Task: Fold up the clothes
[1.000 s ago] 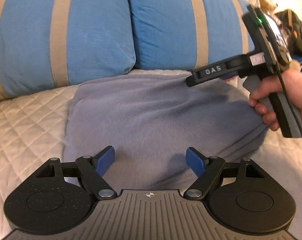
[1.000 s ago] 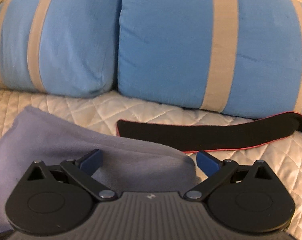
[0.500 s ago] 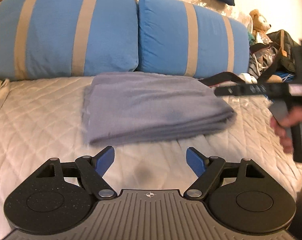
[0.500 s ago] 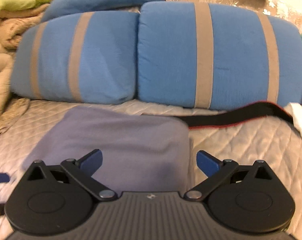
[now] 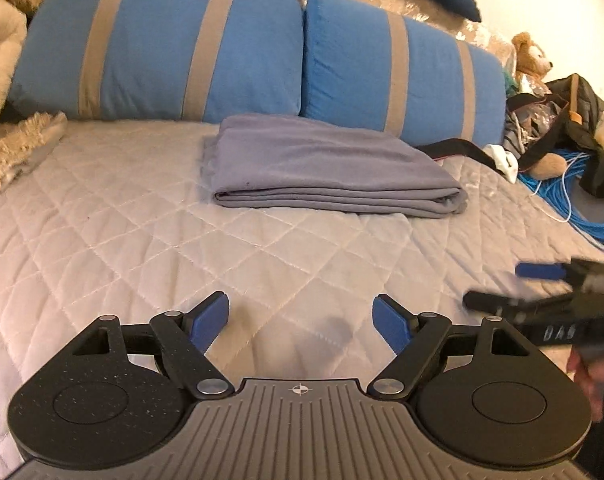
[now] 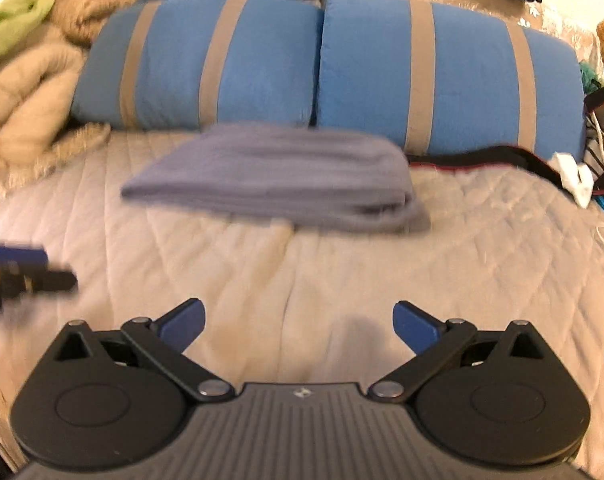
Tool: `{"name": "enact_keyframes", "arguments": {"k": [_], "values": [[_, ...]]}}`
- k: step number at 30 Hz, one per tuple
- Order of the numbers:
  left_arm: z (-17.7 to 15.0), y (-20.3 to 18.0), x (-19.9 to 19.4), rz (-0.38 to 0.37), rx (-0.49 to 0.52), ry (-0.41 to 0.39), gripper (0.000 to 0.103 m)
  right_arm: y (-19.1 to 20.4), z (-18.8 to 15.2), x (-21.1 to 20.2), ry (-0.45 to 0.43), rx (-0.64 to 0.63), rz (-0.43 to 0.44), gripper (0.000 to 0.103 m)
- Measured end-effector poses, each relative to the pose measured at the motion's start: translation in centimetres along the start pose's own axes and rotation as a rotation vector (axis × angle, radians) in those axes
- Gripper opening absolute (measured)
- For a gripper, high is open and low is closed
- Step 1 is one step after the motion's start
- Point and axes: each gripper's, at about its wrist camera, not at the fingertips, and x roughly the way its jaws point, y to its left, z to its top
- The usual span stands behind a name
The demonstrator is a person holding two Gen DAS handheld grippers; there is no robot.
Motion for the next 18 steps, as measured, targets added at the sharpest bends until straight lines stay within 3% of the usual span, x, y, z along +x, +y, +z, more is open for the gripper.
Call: {"name": "enact_keyframes", "arguments": {"k": [9, 12, 18], "values": [[-3.0, -1.3, -0.8, 0.018, 0.052, -0.118, 0.101, 0.2, -3.6, -1.1, -0.181, 0.070, -0.047, 0.102], [-3.6, -2.4, -0.7, 0.065, 0.073, -0.142, 0.103, 0.5, -4.4, -1.5, -0.222, 0.061, -0.063, 0.102], [-4.7, -4.0, -1.1, 0.149, 0.086, -0.177, 0.103, 0.9, -4.3, -1.6, -0.208, 0.069, -0.084, 0.102]]}}
